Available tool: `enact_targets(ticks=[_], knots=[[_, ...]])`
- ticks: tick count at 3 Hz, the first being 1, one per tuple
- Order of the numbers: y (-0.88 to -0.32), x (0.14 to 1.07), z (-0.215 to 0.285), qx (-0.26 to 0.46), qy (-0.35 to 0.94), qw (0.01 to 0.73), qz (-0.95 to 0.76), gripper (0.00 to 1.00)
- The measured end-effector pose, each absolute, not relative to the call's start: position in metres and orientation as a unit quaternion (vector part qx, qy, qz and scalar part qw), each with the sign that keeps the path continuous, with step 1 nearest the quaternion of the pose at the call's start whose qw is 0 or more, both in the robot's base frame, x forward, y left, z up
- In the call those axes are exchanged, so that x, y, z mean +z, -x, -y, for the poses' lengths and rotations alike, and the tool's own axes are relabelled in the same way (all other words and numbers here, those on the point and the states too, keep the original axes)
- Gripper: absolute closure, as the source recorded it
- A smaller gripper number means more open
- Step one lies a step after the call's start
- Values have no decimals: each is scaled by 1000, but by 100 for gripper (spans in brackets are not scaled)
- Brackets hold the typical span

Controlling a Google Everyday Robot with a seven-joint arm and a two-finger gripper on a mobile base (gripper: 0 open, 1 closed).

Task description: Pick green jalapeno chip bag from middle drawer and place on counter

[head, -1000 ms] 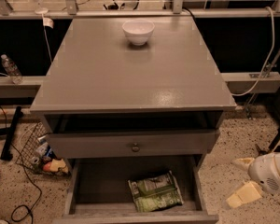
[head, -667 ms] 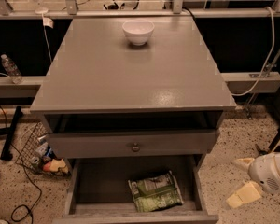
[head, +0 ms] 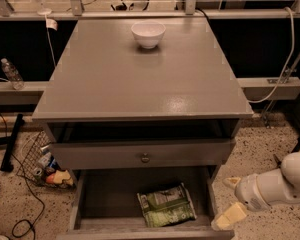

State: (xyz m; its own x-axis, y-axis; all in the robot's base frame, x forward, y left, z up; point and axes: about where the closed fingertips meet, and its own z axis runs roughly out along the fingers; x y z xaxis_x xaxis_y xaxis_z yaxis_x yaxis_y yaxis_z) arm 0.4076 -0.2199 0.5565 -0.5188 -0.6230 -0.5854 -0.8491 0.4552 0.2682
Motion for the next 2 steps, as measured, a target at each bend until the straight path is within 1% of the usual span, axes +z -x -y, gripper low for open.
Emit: enact_targets(ticks=[2], knots=[[-428,497,160,274,463,216,-815,0]])
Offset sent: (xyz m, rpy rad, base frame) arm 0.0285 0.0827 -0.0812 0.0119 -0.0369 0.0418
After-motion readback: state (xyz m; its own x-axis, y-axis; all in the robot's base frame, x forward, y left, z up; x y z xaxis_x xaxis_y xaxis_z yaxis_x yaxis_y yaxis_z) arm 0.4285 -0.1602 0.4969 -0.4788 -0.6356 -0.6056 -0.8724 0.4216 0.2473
